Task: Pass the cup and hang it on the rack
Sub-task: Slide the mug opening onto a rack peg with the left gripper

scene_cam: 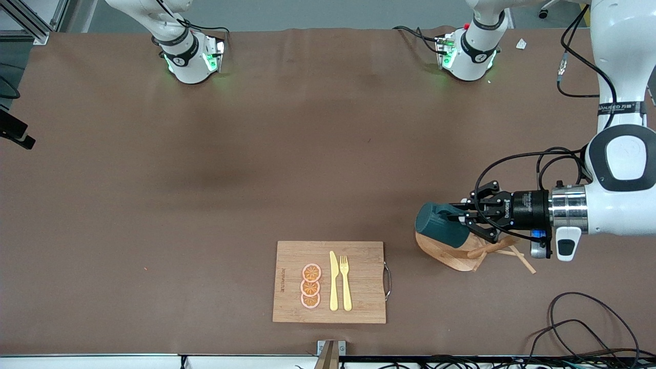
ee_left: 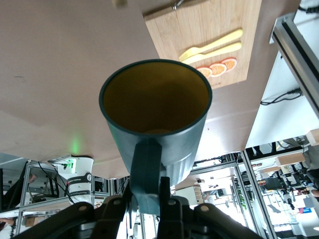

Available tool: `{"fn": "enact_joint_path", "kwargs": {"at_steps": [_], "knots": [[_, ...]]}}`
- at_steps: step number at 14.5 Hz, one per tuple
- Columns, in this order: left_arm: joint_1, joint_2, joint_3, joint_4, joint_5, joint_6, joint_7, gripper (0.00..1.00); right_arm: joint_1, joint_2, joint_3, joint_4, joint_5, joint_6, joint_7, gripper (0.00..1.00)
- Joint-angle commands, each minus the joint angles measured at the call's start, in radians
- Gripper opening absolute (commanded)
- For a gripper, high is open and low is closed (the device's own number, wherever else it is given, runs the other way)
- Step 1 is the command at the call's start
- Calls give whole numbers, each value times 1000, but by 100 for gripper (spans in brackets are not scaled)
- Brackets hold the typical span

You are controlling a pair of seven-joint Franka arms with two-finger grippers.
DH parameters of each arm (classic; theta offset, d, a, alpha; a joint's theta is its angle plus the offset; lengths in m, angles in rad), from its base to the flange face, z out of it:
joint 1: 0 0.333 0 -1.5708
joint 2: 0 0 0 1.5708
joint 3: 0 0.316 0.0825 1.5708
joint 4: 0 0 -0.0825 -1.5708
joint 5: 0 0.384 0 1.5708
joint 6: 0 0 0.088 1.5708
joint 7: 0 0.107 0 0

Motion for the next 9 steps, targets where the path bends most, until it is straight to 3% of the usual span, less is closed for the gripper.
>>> {"fn": "enact_joint_path", "kwargs": {"at_steps": [1, 9], "knots": [[26, 12, -2, -3, -23, -8, 1, 0, 4, 4, 15, 14, -1, -12, -4, 100], [64, 52, 0, -9, -43, -5, -49, 0, -7, 4, 12, 14, 9, -30, -6, 100]]}}
